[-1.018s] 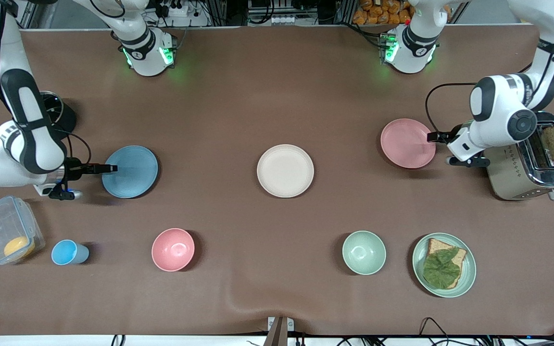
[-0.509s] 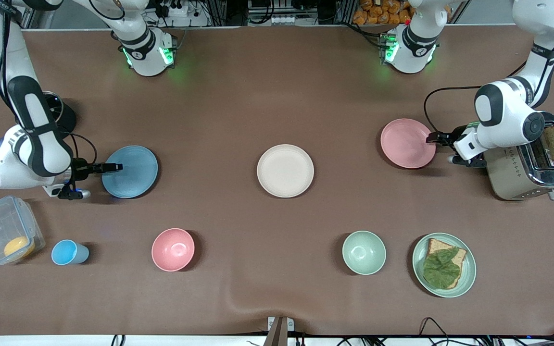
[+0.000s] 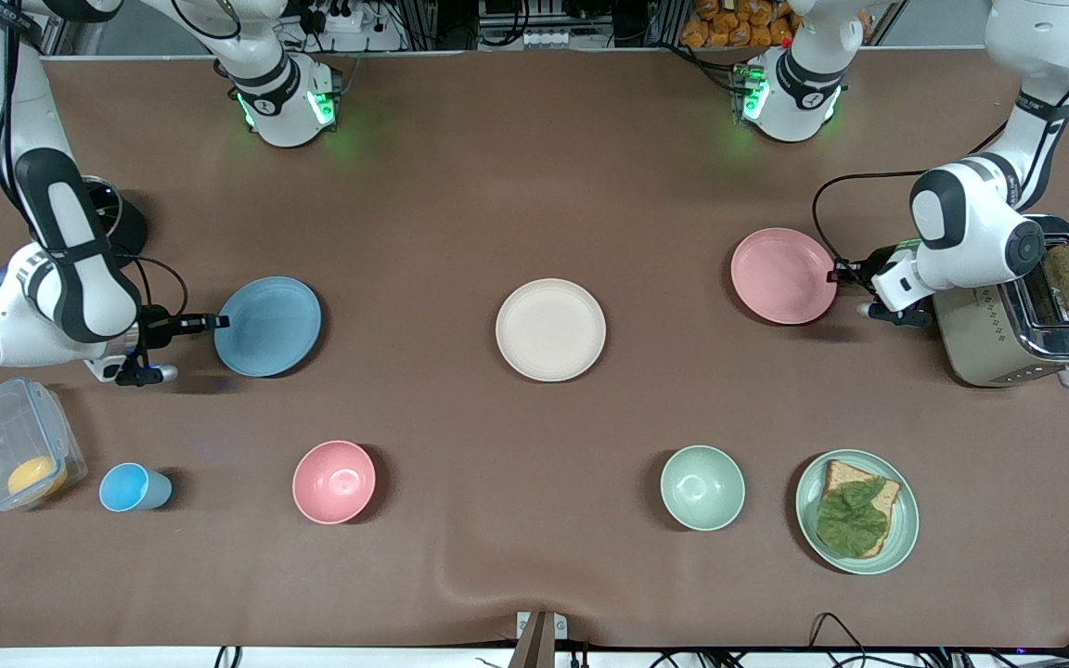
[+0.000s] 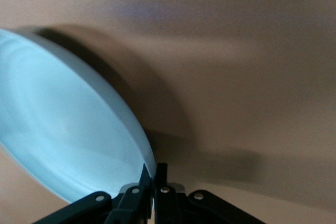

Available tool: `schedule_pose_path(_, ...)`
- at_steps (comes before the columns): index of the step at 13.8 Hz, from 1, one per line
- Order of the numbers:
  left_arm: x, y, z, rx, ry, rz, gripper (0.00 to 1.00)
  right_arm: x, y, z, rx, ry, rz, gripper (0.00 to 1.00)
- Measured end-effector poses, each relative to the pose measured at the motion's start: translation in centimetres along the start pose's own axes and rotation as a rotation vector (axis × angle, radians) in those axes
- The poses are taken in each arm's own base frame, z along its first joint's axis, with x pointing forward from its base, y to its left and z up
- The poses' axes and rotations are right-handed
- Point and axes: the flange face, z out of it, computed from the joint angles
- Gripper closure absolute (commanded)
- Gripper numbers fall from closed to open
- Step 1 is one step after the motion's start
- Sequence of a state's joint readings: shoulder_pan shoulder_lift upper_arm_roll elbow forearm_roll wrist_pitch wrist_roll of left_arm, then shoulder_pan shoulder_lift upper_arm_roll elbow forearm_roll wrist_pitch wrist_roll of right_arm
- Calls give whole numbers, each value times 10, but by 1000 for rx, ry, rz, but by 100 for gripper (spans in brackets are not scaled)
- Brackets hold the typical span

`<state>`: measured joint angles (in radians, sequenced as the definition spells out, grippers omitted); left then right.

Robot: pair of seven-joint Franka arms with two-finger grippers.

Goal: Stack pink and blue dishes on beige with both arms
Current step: 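Pinch the blue plate with the right gripper while the left gripper pinches pink, then carry the pink plate onto beige with the left gripper while the right lifts blue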

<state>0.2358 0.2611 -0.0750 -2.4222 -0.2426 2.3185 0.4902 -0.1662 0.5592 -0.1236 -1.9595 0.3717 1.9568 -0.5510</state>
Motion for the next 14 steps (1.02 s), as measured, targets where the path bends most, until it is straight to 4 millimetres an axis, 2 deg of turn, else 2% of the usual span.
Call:
schedule_pose_path(2, 2, -7, -20, -34, -20, 48, 100, 2, -5, -9, 14, -16, -10, 100)
schedule_pose_path(3, 6, -8, -39, -57, -34, 64, 100, 4, -9, -16, 22, -23, -18, 100)
schedule_pose_path(5, 23, 6, -92, -84, -47, 106, 100, 8, -16, -32, 35, -34, -32, 100)
schedule_pose_path(6, 35, 24, -118, -88, -40, 129, 100, 10, -19, -38, 39, -38, -33, 100)
schedule_pose_path(7, 48, 50, -141, -82, -29, 126, 100, 11, -22, -44, 43, -42, -33, 100)
schedule_pose_path(8, 61, 84, -155, -69, -22, 102, 100, 12, -26, -49, 47, -48, -31, 100)
schedule_pose_path(9, 72, 124, -160, -55, -22, 69, 100, 14, -32, -55, 51, -54, -21, 100)
schedule_pose_path(12, 93, 238, -135, -17, -7, -16, 100, 23, -53, -67, 42, -59, 10, 100)
schedule_pose_path(14, 107, 299, -114, -10, 15, -64, 100, 26, -63, -73, 38, -64, 36, 100)
